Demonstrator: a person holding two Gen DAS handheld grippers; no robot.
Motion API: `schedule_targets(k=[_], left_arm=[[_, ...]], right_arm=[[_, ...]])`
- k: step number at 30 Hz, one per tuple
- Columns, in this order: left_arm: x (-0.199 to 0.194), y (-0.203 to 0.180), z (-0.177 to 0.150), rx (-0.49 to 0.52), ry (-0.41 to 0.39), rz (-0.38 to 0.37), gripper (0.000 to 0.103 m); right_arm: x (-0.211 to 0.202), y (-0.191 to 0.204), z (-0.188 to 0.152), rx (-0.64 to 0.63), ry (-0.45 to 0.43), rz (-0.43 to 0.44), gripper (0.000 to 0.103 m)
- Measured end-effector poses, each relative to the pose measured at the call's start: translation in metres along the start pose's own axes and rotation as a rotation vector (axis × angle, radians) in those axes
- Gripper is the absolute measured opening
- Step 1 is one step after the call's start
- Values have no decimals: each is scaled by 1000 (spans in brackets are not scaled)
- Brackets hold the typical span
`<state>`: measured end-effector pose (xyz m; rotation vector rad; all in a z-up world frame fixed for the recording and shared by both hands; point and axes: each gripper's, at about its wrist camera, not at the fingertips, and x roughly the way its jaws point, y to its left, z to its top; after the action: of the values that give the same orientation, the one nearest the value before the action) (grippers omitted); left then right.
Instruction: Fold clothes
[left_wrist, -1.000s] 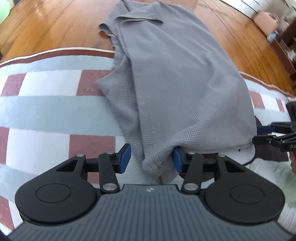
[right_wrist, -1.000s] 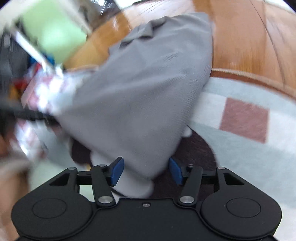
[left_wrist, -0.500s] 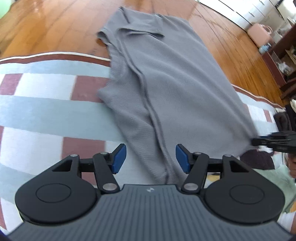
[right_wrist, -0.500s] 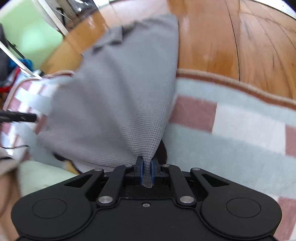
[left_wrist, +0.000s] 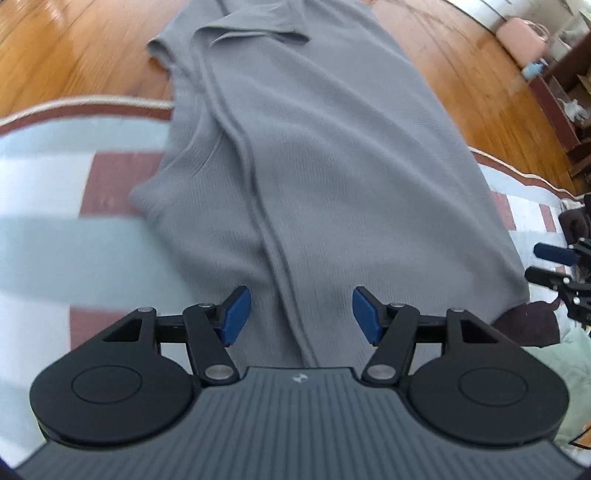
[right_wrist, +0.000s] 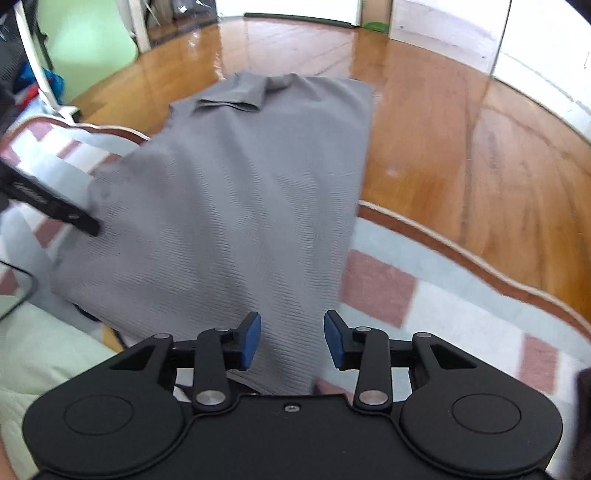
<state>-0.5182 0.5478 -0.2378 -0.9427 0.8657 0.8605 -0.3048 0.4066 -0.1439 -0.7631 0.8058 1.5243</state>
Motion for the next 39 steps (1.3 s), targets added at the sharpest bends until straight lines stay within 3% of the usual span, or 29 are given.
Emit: schedule_targets(k=[2, 3, 4, 7, 13, 16, 18, 24, 26, 27, 32, 33, 34, 35, 36, 38, 39], left_arm=[[2, 2, 5, 0, -23, -32, 49], [0, 1, 7, 19, -47, -52, 35], [-2, -2, 8, 37, -62, -64, 8], [-9, -9, 9, 55, -99, -72, 6], [-8, -8, 5, 66, -83, -7, 6], [-5, -6, 3, 68, -66, 17, 5], [-4, -5, 2, 70, -55, 33, 5], [1, -3, 0, 78, -27, 76, 5], [0, -2, 0, 72, -26, 74, 5], [0, -1, -1, 69, -26, 73, 5], [-4, -2, -3, 68, -37, 80, 5], [-6, -4, -4, 77, -41, 88, 5], [-7, -5, -5, 87, -46, 97, 5], [-10, -8, -6, 103, -53, 114, 5], [-12, -10, -7, 120, -60, 132, 5], [-15, -15, -9, 155, -75, 175, 5], [-16, -16, -10, 169, -84, 207, 5]], right_arm=[[4, -3, -2, 13, -15, 49, 43], [4, -3, -2, 21, -20, 64, 43], [6, -4, -2, 27, -26, 78, 43], [13, -4, 0, 33, -46, 106, 43], [31, 3, 10, 10, -79, 160, 40], [46, 6, 16, 12, -55, 187, 9], [49, 9, 15, -1, -65, 188, 5], [39, -32, 1, 262, -105, 326, 0], [36, -50, -7, 345, -109, 331, 0], [35, -57, -11, 360, -103, 313, 0], [16, -86, -13, 367, -119, 52, 0], [11, -93, -12, 379, -132, -6, 0], [8, -100, -8, 353, -144, -121, 1], [5, -108, -5, 326, -160, -228, 4], [2, -116, 0, 294, -203, -276, 14], [-4, -135, 10, 236, -286, -362, 63], [-5, -149, 19, 267, -298, -321, 70]])
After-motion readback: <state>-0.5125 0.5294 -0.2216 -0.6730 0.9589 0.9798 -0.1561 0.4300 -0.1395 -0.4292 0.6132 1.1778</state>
